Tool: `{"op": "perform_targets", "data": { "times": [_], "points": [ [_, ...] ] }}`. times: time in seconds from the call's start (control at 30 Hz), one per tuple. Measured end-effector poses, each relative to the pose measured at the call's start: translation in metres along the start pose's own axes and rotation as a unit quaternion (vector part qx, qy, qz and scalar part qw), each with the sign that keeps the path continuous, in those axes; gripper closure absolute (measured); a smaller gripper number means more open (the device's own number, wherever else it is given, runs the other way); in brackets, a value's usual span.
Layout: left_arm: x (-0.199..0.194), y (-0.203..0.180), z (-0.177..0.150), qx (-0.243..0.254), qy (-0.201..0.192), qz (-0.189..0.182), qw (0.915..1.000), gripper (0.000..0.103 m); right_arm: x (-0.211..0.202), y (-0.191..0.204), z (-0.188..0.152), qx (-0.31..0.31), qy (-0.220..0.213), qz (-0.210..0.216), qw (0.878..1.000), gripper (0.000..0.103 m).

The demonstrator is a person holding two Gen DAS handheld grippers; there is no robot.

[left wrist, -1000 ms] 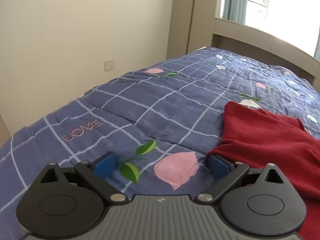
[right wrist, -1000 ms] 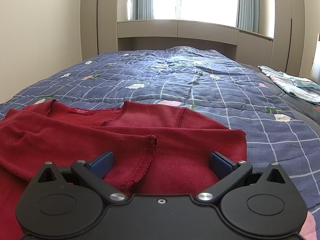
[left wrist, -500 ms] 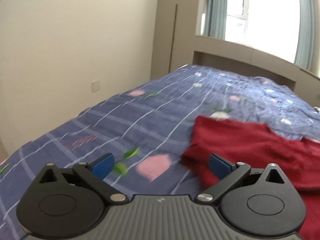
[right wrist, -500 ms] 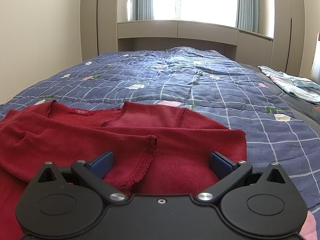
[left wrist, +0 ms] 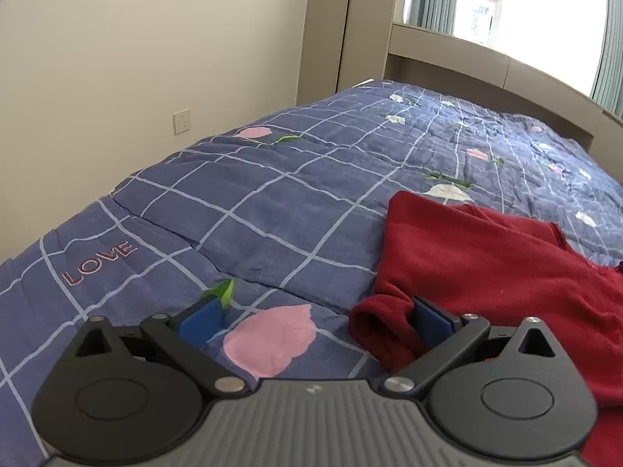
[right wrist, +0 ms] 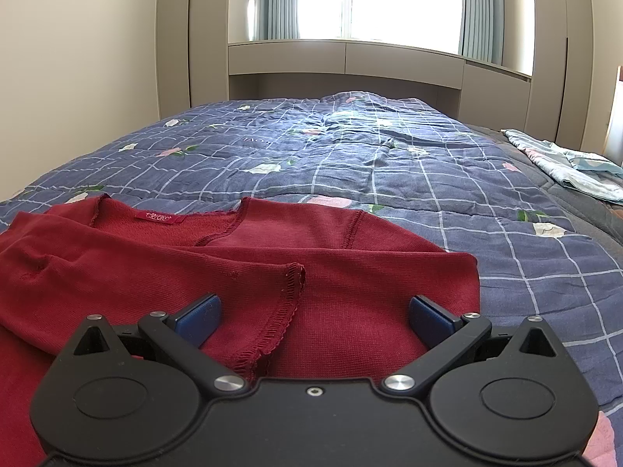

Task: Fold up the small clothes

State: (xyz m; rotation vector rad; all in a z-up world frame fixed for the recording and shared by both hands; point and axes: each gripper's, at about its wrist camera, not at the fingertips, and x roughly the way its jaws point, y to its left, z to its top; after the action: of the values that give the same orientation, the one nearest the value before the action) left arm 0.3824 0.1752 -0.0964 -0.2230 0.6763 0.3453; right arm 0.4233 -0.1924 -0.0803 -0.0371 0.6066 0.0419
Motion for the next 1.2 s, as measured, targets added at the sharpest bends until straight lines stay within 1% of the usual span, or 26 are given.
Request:
{"op": "perform_targets", "data": {
  "times": [0.1,0.23,0.27,0.33,0.43,0.5,0.57,0.6,0.7,0.77,0.83,0.9,1.0,1.03,1.07,1.13,1.2],
  "points": [
    [0.001,-0.001,0.0,0.005,-0.001,0.003,1.0,0.0,-0.001,0.0,0.0,-0.001,-0.001,-0.002,1.0,0.0],
    [-0.001,0.009,0.001,-0.019,-0.005,-0.019,0.9996,0.0,-0.001,-0.001,0.001,-0.001,0.0,-0.004,1.0,0.0],
    [-0.003,0.01,0.002,-0.023,-0.005,-0.024,0.9994,0.0,-0.002,-0.003,0.001,0.007,0.005,-0.001,1.0,0.0],
    [-0.01,0.013,0.002,-0.025,-0.003,-0.027,0.9993,0.0,-0.008,-0.01,0.003,0.02,0.028,0.009,0.999,0.0],
    [-0.031,0.019,-0.003,-0.008,0.005,-0.037,0.9992,0.0,-0.034,-0.019,-0.006,-0.003,0.048,0.013,0.999,0.001],
    [-0.046,0.026,-0.013,0.005,0.018,-0.047,0.9987,0.0,-0.06,-0.027,-0.021,-0.025,0.047,0.016,0.998,0.0],
    [-0.06,0.033,-0.025,0.023,0.032,-0.052,0.9978,0.0,-0.08,-0.032,-0.038,-0.046,0.065,-0.003,0.997,0.0],
    [-0.068,0.037,-0.032,0.031,0.031,-0.052,0.9976,0.0,-0.09,-0.035,-0.048,-0.052,0.066,-0.012,0.996,0.0],
    [-0.095,0.046,-0.052,0.053,0.026,-0.055,0.9967,0.0,-0.125,-0.047,-0.072,-0.037,0.056,-0.018,0.998,0.0],
    [-0.113,0.05,-0.065,0.063,0.028,-0.068,0.9953,0.0,-0.144,-0.053,-0.083,-0.011,0.055,-0.02,0.998,0.0],
    [-0.129,0.054,-0.074,0.067,0.028,-0.08,0.9942,0.0,-0.163,-0.055,-0.094,0.002,0.05,-0.025,0.998,0.0],
    [-0.147,0.058,-0.083,0.064,0.033,-0.103,0.992,0.0,-0.185,-0.052,-0.104,0.013,0.037,-0.017,0.999,0.0],
    [-0.168,0.063,-0.095,0.062,0.042,-0.145,0.9866,0.0,-0.212,-0.044,-0.113,0.032,0.024,0.021,0.999,0.0],
    [-0.173,0.063,-0.099,0.065,0.045,-0.152,0.9852,0.0,-0.221,-0.04,-0.115,0.032,0.022,0.034,0.999,0.0],
    [-0.178,0.063,-0.104,0.073,0.048,-0.157,0.9837,0.0,-0.228,-0.034,-0.118,0.025,0.022,0.046,0.998,0.0],
    [-0.186,0.06,-0.113,0.093,0.052,-0.157,0.9819,0.0,-0.239,-0.02,-0.125,-0.009,0.026,0.059,0.998,0.0],
    [-0.191,0.057,-0.122,0.121,0.054,-0.144,0.9807,0.0,-0.248,-0.007,-0.136,-0.063,0.031,0.049,0.996,0.0]
  ]
}}
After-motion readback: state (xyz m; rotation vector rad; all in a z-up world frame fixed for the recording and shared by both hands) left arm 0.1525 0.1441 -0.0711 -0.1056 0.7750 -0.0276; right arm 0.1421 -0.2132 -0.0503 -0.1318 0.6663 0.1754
